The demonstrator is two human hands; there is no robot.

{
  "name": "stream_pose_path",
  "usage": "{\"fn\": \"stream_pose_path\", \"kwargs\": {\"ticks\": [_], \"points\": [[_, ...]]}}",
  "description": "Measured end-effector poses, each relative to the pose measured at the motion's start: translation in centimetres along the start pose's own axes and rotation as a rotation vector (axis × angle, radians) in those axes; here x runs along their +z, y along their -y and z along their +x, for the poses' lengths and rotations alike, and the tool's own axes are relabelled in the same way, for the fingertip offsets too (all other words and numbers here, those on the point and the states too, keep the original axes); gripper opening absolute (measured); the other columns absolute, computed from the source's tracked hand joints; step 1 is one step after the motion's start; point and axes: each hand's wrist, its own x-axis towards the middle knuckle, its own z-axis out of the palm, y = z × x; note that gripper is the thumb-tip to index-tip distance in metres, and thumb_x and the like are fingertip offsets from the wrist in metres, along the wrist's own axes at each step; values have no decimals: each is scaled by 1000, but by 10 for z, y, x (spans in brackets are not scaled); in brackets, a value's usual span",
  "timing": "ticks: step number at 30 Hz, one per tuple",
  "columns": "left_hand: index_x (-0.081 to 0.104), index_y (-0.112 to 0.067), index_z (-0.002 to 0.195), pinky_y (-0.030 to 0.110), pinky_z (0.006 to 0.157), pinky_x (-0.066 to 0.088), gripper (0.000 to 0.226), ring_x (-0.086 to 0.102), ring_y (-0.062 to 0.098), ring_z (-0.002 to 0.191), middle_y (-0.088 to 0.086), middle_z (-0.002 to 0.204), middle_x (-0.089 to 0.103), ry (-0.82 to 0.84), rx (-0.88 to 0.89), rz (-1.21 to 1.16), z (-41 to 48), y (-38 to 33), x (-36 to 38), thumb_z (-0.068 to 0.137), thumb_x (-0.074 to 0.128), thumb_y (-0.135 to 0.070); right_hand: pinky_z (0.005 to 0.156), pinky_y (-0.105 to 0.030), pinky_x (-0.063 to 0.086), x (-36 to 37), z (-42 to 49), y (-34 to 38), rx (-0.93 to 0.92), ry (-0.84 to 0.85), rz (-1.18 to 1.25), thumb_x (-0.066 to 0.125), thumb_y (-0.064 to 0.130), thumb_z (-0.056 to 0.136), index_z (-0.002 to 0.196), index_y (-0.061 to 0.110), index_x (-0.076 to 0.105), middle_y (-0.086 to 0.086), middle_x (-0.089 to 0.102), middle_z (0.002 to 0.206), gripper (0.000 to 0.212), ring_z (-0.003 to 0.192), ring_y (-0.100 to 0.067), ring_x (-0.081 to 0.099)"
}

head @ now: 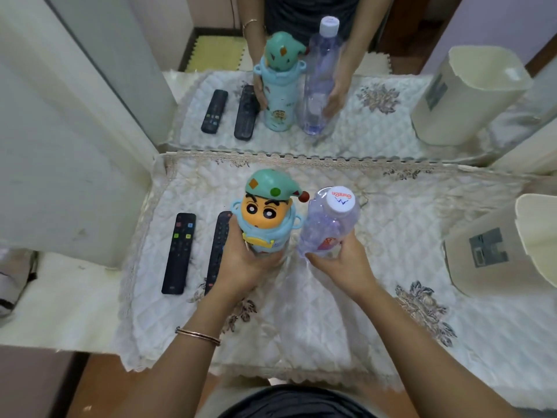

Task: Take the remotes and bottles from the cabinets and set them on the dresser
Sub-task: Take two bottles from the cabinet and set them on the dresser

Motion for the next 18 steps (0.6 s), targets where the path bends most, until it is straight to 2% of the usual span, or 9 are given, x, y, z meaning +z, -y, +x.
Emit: {"fn": "stream_pose_path", "kwargs": {"ticks": [3,5,8,11,12,14,18], "points": [[47,-30,107,2,71,47,65,61,-13,92,-17,100,61,-70,-27,-6,-4,-2,4,61,83,-1,67,6,38,1,-6,0,-2,-58,21,82,13,64,114,7,56,21,57,93,56,84,28,52],[49,-24,106,2,68,47,64,62,-13,88,-15,99,61,-116,-51,-18,-5,-2,8,58,85,-4,67,6,39,2,-8,2,0,-92,34,83,14,63,113,11,55,24,56,92,58,84,28,52],[47,-33,101,2,67,47,64,61,-15,87,-16,97,60,-133,-43,24,-2,-2,10,57,87,-9,70,1,41,4,-7,8,-6,-109,20,84,20,61,115,18,52,14,59,98,63,87,16,56],[49,-14,110,21,80,55,66,64,3,96,4,107,63,-104,-51,46,1,0,8,56,87,-14,78,-12,45,5,-6,10,-5,-106,1,85,25,61,119,14,50,-1,62,112,69,99,-9,60],[48,-10,111,28,82,57,67,64,9,98,7,109,63,-100,-52,51,1,2,7,56,87,-15,79,-10,45,6,-7,10,-1,-105,3,85,24,60,122,13,49,-2,61,115,73,103,-13,59],[49,-7,110,35,80,58,65,66,11,96,9,106,64,-88,-44,54,0,3,7,57,86,-15,80,-2,42,6,-10,10,7,-100,25,85,21,60,129,13,44,-1,59,120,80,108,-12,58],[51,-3,110,38,83,57,64,66,16,99,12,107,64,-30,-11,55,-2,4,5,57,86,-13,80,-4,42,6,-13,14,11,-85,25,83,14,63,130,13,41,-2,55,124,79,110,-11,55]]}}
